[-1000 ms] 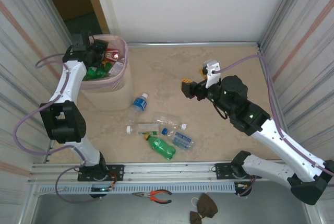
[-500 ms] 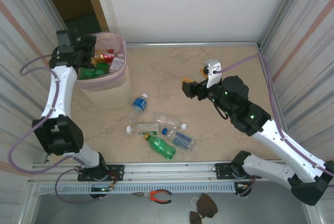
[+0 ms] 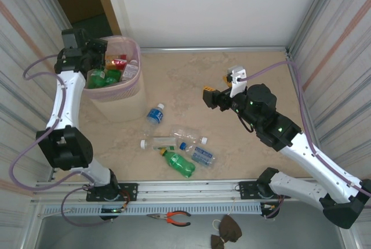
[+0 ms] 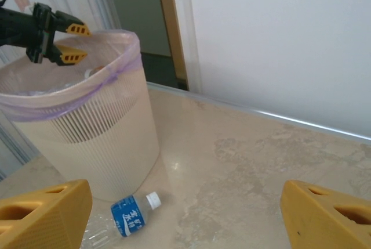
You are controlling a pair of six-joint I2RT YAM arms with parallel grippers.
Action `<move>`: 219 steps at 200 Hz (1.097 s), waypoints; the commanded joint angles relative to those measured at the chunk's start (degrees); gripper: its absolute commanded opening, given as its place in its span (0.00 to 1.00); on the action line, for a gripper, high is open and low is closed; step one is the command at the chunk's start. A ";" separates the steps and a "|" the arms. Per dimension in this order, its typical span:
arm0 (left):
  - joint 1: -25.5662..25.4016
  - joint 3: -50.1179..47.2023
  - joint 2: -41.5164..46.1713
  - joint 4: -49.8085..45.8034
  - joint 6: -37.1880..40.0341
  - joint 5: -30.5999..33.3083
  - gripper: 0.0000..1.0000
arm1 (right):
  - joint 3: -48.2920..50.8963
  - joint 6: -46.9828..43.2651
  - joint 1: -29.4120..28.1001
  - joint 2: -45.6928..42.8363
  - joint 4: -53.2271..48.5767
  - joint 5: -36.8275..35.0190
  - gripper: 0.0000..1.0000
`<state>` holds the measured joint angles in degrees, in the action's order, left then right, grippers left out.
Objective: Put the plastic bottles in the bin
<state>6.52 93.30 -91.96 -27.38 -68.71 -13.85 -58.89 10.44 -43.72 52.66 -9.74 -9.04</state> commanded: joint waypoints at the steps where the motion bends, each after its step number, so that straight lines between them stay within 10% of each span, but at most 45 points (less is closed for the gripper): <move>1: -0.34 2.41 -2.89 2.04 1.55 -1.72 0.37 | -0.34 0.73 0.54 -0.24 0.43 -0.45 0.84; 219: -0.12 -3.79 4.50 8.69 10.82 -8.67 0.44 | -3.42 -0.70 1.28 2.64 -15.31 9.74 0.86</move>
<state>6.04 89.76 -92.40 -21.96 -62.72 -19.18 -60.23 11.46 -42.92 53.63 -18.94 -4.43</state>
